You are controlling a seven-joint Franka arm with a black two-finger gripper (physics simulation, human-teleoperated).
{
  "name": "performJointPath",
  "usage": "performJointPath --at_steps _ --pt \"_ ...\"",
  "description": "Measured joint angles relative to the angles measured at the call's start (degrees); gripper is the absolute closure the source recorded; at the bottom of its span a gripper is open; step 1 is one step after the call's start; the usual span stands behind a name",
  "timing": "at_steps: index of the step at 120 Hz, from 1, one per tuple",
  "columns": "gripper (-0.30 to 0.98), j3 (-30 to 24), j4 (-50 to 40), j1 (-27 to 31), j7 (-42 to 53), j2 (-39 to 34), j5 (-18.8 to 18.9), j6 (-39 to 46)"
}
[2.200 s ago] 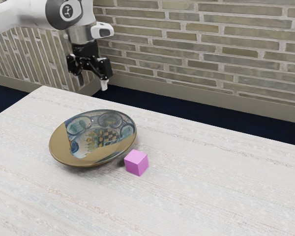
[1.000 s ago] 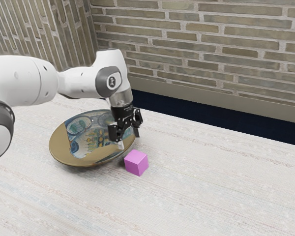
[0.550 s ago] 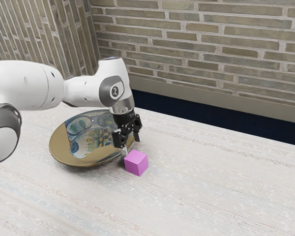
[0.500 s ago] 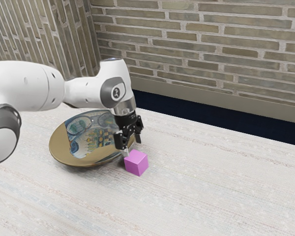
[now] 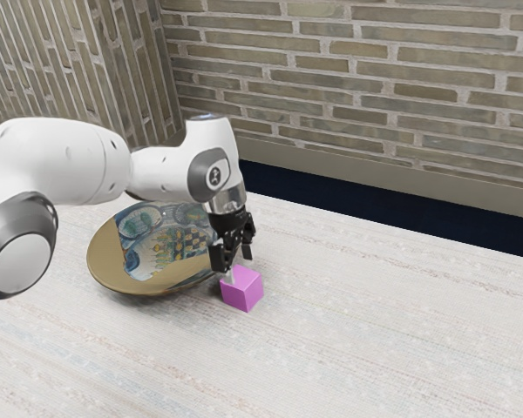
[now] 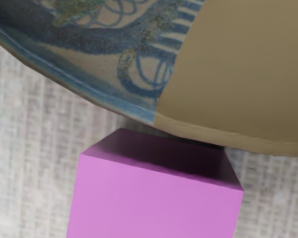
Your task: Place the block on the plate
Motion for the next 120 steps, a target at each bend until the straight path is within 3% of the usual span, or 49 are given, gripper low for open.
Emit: performJointPath --at_steps 32,120 --pt "0.00 0.0 -2.3 -0.1 -1.0 -1.2 -0.1 1.7" --pt "0.00 -0.2 -2.4 -0.9 -2.1 3.9 -1.2 4.7"
